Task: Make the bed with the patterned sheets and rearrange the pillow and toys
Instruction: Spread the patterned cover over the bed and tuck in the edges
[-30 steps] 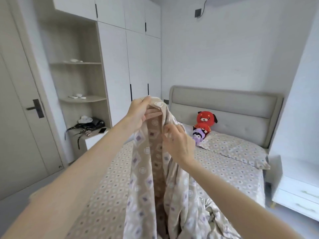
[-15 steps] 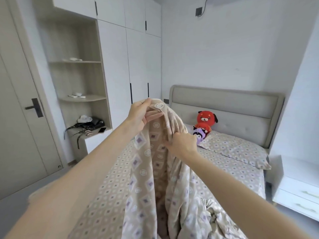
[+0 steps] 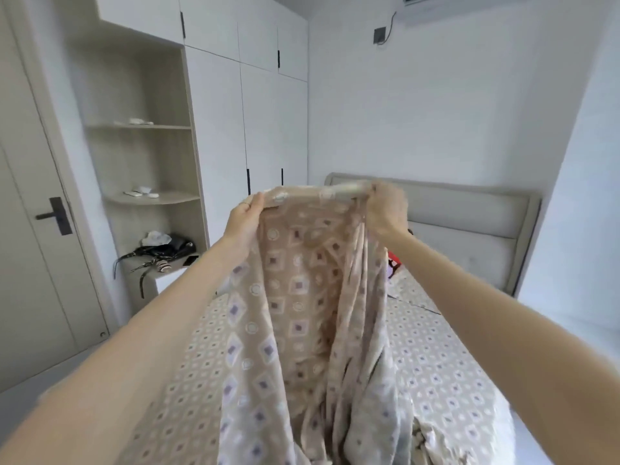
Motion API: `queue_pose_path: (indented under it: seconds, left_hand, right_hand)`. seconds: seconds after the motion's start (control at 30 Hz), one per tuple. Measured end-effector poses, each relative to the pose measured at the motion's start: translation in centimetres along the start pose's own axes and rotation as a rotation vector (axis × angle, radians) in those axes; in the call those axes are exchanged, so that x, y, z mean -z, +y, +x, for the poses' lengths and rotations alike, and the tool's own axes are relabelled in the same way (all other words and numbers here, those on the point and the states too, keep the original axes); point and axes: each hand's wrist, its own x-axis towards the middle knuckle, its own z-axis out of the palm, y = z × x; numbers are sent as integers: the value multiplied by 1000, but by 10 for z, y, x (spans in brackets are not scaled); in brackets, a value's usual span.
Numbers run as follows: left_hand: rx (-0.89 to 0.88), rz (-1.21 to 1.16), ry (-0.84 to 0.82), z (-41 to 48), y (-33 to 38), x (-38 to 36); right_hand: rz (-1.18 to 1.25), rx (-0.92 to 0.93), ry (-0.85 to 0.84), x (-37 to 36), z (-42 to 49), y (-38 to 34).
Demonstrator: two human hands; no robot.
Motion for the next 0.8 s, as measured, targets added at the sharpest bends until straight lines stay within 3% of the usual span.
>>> queue_pose_path:
  seconds: [0.07,0.1,0.23,0.3,0.43,0.53,0.7,0.8]
  left_hand:
    - [-20,13,6,8,7,0]
    - [-16,-16,24,12,12,0]
    - [-18,6,39,15,2,3]
    - [28,96,-17,3,-22,1]
    - [97,311,-97,-24,-63,-8]
    - [120,331,-208,-38,-84,-9]
    - [17,376,-188,-57,-92,-22]
    - [10,376,-338,-65,-90,-26]
  right_hand:
    - [165,100,127,10,14,-19]
    - [218,99,106,10,20,-22]
    - [125,-99,-380,-10,20,-4]
    - [189,-112,-487,-24,9,2]
    - [388,-129,-525,-36,0,2]
    - [470,-174,-585,-39,-2,-4]
    - [652,-323,-713,-48,-6,-6]
    - [717,-379,-720,-49,-8,-7]
